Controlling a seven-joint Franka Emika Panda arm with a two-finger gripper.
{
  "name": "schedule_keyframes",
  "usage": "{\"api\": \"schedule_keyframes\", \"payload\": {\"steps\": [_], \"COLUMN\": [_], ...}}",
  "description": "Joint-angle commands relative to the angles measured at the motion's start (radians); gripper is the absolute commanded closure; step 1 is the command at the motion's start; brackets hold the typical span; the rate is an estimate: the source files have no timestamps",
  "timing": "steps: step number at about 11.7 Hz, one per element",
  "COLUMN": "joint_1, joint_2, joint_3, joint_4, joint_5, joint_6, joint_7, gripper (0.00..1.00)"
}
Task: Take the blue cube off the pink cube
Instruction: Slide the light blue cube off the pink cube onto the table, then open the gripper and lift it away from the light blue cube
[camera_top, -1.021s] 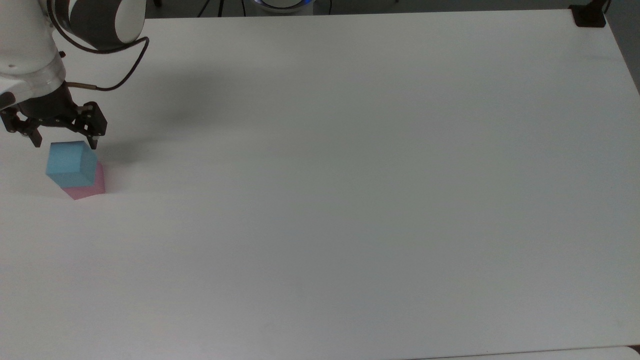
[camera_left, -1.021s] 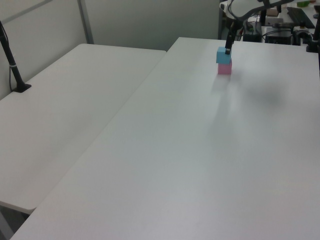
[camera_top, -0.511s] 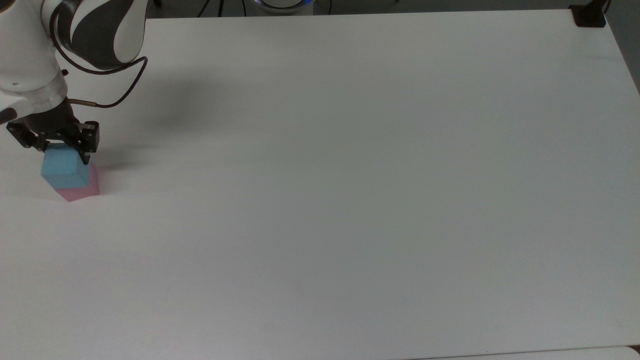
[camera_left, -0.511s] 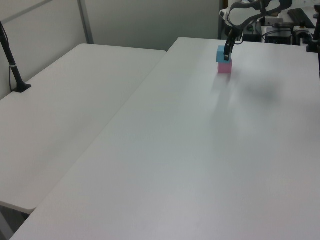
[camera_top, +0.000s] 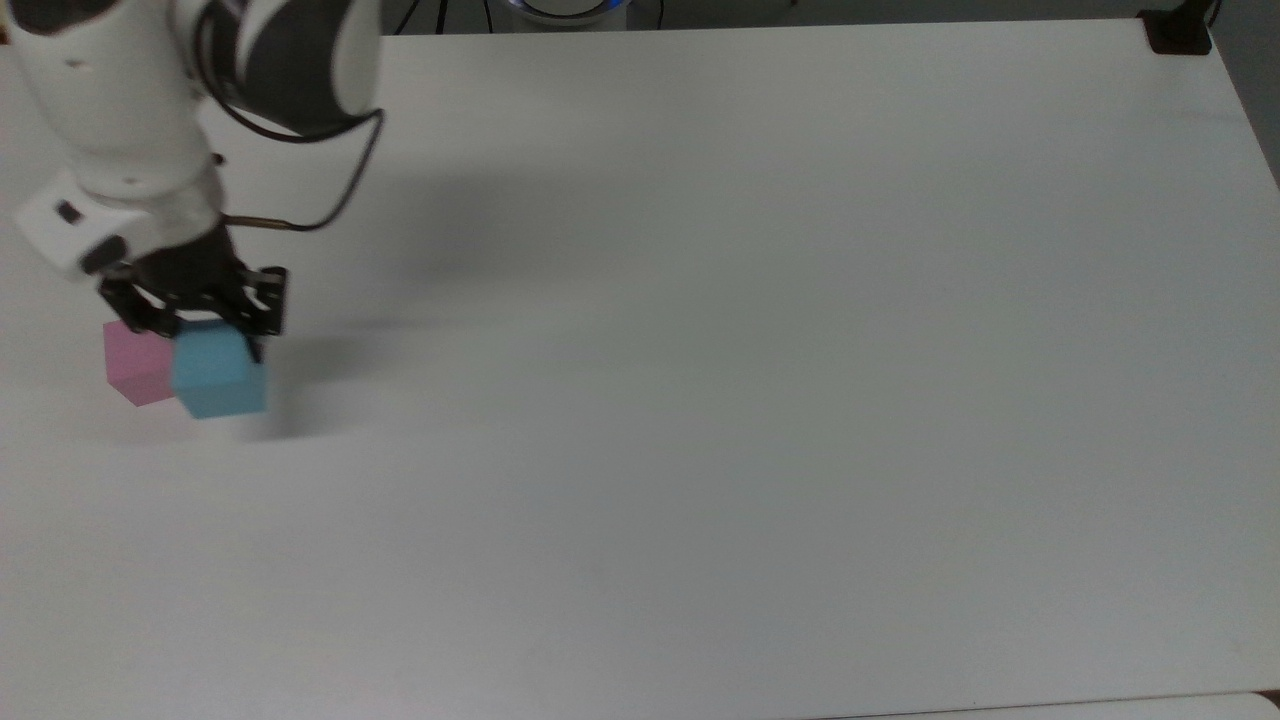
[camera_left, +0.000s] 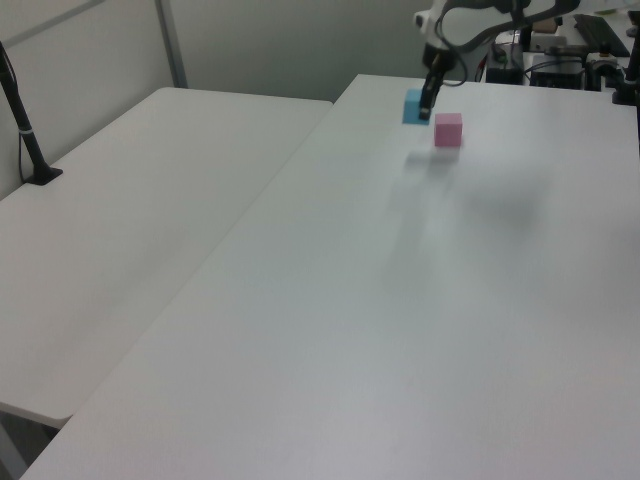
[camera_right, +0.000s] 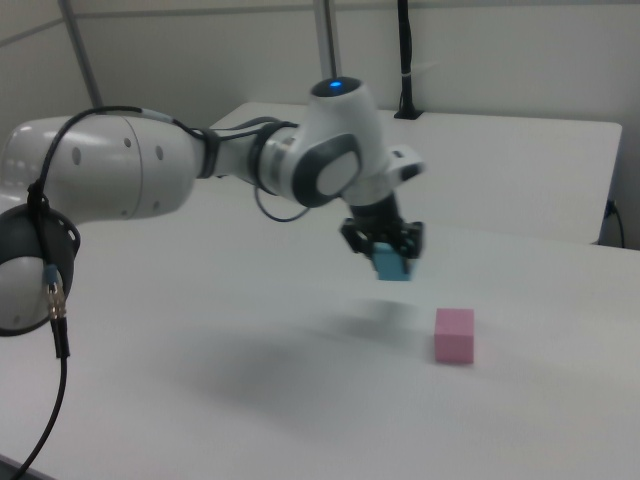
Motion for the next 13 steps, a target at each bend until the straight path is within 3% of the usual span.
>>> {"api": "schedule_keyframes", "payload": {"steps": [1,2,3,4,5,8,13], "joint_1": [0.147,0.182,0.21,0.221,0.229,0.232,0.278], "joint_2": [-0.019,-0.008,-0.003,0.001,0.001,-0.032,-0.294], "joint_3": [-0.016,-0.016,-0.016,-0.016,-0.016,-0.016,-0.017], "joint_4": [-0.088,-0.094,-0.097,-0.105,-0.108,-0.102,-0.097], "joint_5": [-0.005,-0.007,-0.017,-0.025,-0.03,-0.042,-0.041], "joint_6": [0.0,0.001,0.006,0.006,0.006,-0.034,-0.385], "joint_7": [0.129,0.171,0.202,0.225,0.24,0.24,0.295], "gripper": [0.65,0.64,0.55,0.16,0.0,0.0,0.0]}}
